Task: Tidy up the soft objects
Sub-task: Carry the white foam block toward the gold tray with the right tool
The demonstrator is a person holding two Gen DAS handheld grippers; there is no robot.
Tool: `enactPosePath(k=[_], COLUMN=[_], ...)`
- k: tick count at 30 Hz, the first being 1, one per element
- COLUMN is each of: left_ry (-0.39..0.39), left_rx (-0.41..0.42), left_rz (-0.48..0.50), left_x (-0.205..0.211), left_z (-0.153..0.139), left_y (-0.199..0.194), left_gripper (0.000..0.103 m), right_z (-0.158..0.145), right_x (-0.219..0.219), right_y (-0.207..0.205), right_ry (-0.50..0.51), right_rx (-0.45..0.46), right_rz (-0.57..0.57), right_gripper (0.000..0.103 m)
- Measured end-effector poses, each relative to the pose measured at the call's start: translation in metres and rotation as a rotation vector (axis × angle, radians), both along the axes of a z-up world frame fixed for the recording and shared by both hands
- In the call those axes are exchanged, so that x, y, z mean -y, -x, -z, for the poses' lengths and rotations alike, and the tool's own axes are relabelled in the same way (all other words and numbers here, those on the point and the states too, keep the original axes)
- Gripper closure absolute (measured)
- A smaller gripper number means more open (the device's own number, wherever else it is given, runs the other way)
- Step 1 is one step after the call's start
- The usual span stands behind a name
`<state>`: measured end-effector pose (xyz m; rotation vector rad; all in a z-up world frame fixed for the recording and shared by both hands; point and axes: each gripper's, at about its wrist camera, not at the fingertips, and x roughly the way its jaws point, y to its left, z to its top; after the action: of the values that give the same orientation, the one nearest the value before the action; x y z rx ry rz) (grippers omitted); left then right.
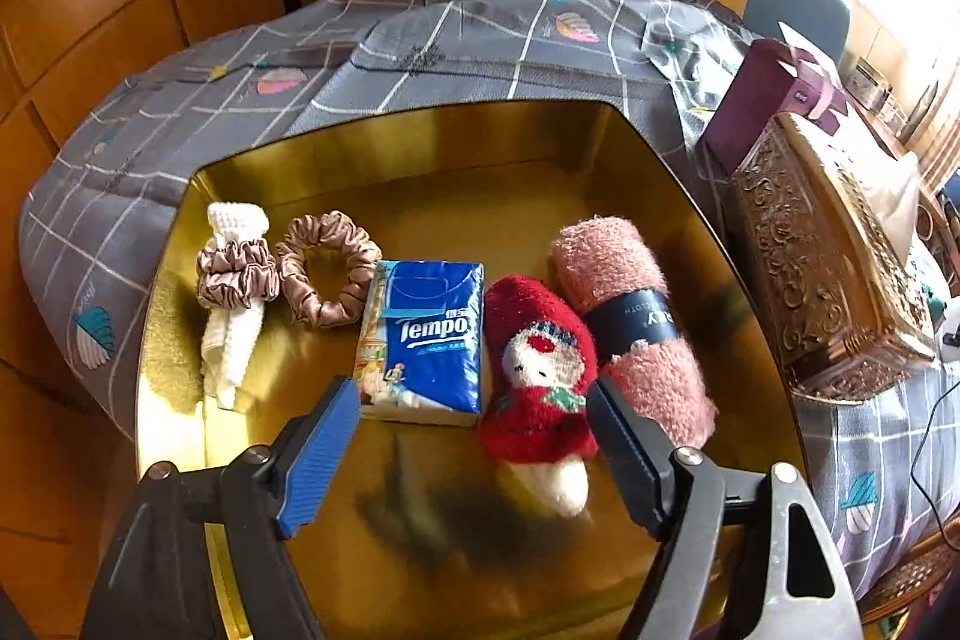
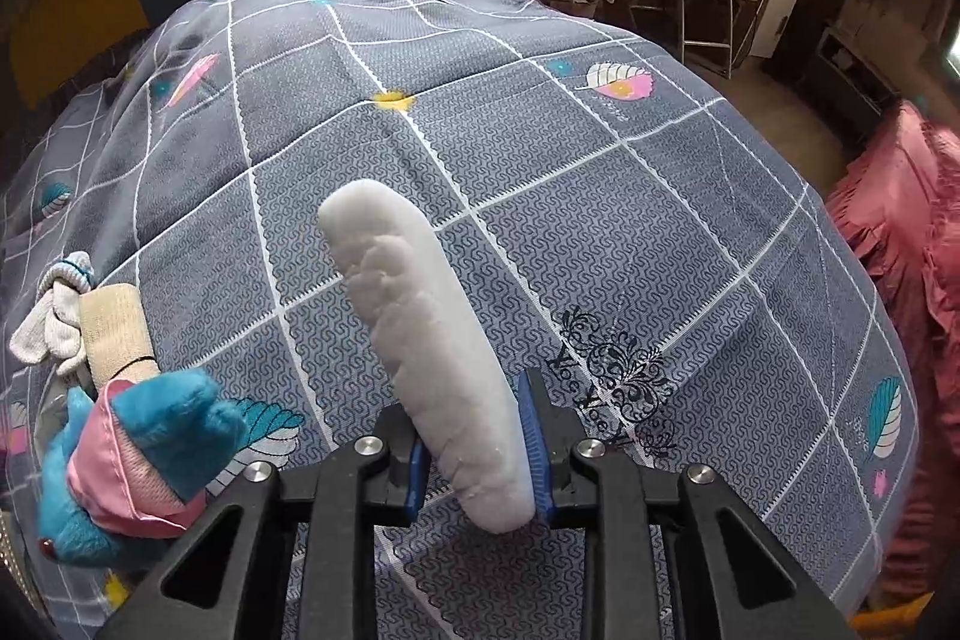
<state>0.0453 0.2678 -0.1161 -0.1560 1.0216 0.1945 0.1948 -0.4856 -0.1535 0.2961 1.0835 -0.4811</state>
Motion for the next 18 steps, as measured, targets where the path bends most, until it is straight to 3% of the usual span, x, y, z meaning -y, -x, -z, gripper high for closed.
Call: enactPosePath(k=[12, 18], left_ry=[-0.116, -0.157], left_rx=[0.071, 0.120], left_rz=[0.032, 0.068], left_x=[0.018, 0.028], left_z=[-0.025, -0.036], left_y=[0.023, 0.031], left_gripper=[0.024, 0.024], right_z=[-0.048, -0.103], right_x=[-0.048, -0.147], right_y=[-0.028, -0.065], right_ry=[0.002, -0.074], right_rx=[0.050, 0.163], right_rz=[-0.075, -0.273], right_gripper=[0.078, 0.078])
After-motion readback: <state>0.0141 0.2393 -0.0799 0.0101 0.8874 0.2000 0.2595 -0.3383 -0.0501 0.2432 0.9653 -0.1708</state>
